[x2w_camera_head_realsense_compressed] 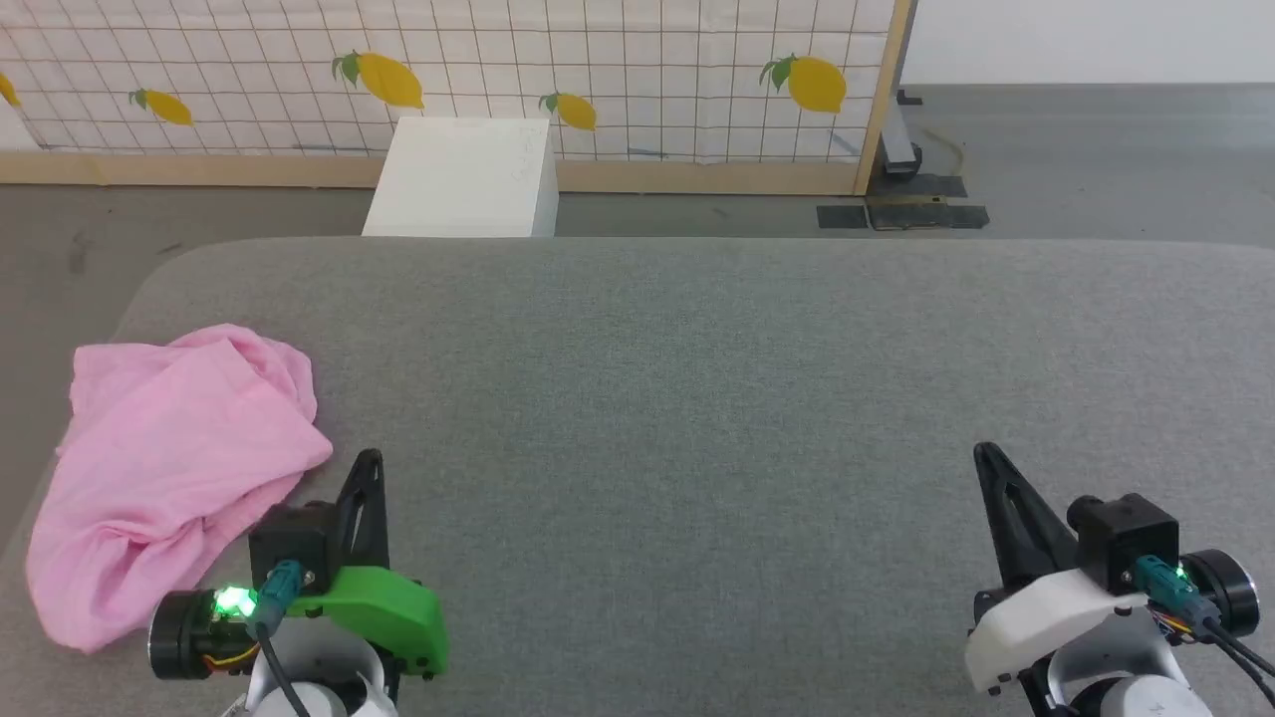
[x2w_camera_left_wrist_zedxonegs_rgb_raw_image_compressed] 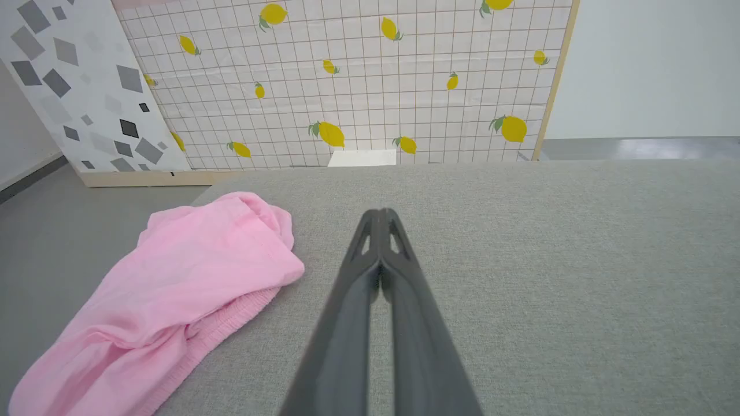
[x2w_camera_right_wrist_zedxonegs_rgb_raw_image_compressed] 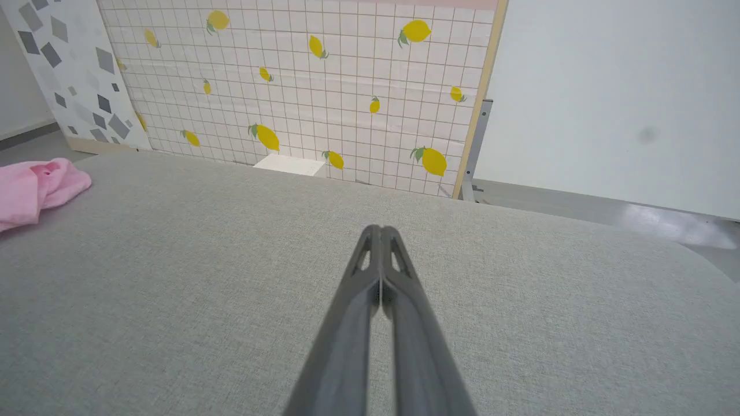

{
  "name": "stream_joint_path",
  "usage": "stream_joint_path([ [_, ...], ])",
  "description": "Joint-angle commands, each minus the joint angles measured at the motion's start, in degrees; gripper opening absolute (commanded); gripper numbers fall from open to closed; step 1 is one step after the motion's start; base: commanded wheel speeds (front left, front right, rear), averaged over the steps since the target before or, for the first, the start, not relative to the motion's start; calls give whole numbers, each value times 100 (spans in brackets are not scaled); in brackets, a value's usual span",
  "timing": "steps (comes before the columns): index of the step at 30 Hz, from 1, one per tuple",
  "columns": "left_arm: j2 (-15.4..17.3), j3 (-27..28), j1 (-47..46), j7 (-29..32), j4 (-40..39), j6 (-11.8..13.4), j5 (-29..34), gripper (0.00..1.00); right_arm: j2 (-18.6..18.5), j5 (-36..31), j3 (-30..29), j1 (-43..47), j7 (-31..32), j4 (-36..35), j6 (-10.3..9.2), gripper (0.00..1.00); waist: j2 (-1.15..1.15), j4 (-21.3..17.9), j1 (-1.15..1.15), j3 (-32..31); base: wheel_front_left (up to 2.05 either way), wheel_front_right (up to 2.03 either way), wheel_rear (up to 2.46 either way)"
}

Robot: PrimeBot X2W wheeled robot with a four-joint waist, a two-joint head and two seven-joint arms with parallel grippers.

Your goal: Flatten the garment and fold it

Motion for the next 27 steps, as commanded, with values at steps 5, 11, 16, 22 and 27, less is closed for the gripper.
stream_joint_path([
  [5, -22, 16, 63, 7, -15, 38, 73, 0, 13, -35, 7, -91, 1, -30, -9, 0, 0, 0, 0, 0, 0, 0, 0],
  [11, -22, 16, 63, 7, -15, 38, 73, 0, 13, -35, 7, -91, 1, -30, -9, 0, 0, 0, 0, 0, 0, 0, 0],
  [16, -22, 16, 63, 7, -15, 38, 73, 0, 13, -35, 7, -91, 1, -30, -9, 0, 0, 0, 0, 0, 0, 0, 0],
  [22, -22, 16, 63, 7, -15, 38, 73, 0, 13, -35, 7, -91, 1, -30, -9, 0, 0, 0, 0, 0, 0, 0, 0],
  [27, -22, 16, 63, 7, -15, 38, 73, 0, 13, -35, 7, -91, 1, -30, -9, 0, 0, 0, 0, 0, 0, 0, 0],
])
